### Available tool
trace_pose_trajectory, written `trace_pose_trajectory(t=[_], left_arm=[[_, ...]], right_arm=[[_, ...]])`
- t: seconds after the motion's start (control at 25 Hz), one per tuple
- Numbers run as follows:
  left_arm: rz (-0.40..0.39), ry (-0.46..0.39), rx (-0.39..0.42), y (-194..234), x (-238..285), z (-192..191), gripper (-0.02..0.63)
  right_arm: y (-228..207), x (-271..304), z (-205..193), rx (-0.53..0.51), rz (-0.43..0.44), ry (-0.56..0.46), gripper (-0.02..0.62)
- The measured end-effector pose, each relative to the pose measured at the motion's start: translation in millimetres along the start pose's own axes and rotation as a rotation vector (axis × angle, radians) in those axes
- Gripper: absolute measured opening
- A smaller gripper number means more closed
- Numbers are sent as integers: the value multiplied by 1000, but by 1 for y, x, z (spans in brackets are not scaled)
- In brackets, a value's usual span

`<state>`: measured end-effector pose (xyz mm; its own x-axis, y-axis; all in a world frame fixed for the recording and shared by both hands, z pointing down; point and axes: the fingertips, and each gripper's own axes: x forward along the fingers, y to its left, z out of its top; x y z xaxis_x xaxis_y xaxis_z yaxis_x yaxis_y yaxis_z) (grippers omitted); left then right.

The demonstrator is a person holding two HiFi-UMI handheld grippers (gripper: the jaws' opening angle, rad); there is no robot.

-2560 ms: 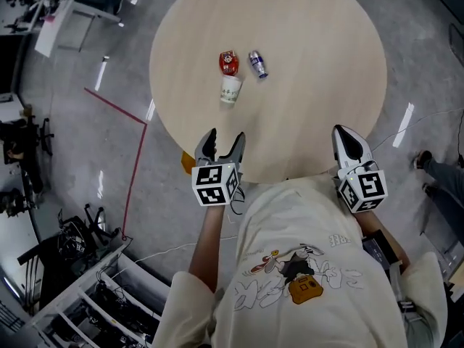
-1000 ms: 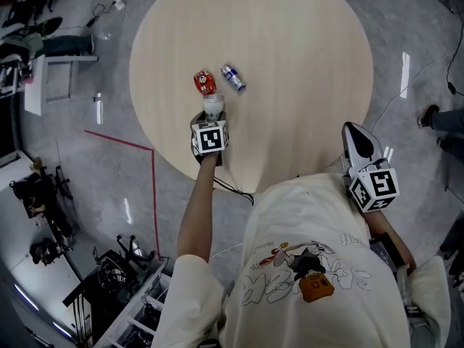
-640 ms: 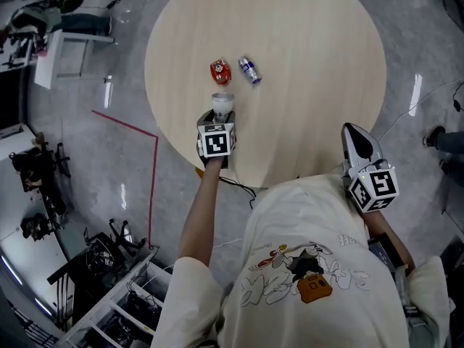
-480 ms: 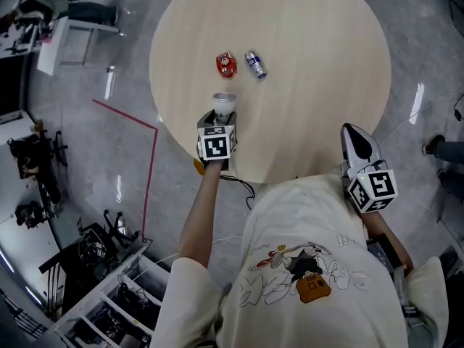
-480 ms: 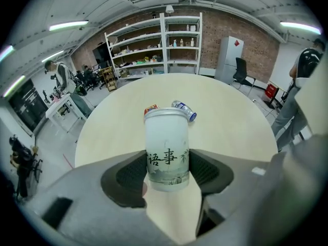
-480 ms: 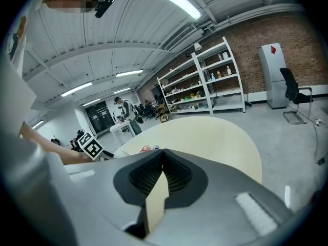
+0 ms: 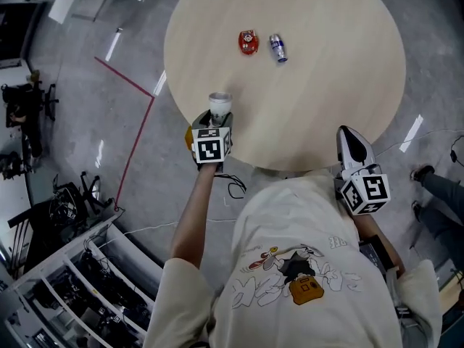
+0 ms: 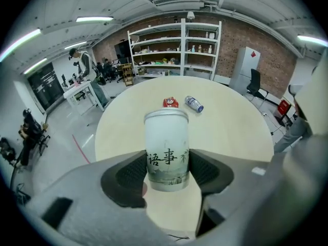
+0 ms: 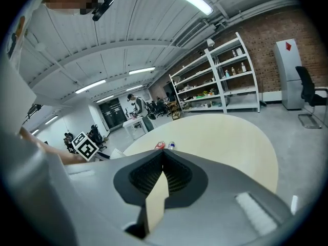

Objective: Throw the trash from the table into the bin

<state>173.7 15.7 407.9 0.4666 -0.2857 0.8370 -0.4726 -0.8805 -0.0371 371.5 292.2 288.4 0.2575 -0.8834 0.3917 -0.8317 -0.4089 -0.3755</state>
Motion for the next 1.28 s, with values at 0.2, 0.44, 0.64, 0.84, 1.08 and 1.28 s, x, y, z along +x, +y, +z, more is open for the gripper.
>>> trace_pose_trajectory(t=[0.2,0.44,0.64,0.84,1.08,1.28], left_arm=[[49,-27,-91,18,-39,-22,258],[123,-57,-219,44,-89,-58,258],[176,-59,-302,73,-115,-99,258],[230,-60,-402,92,-129,-137,258],[279,-65,-515,108,-149,-178,258],[285,-62,-586,130,-175,-217,258]], right_arm=[[37,10,1,-55,110,43,8],[83,23,4,-128,236,97,8],[122,36,-9,-189,317,135,8],[144,57,-17,-241,385,171,8],[188,72,-33,-311,488,241,8],[241,65,-46,-380,537,283,8]])
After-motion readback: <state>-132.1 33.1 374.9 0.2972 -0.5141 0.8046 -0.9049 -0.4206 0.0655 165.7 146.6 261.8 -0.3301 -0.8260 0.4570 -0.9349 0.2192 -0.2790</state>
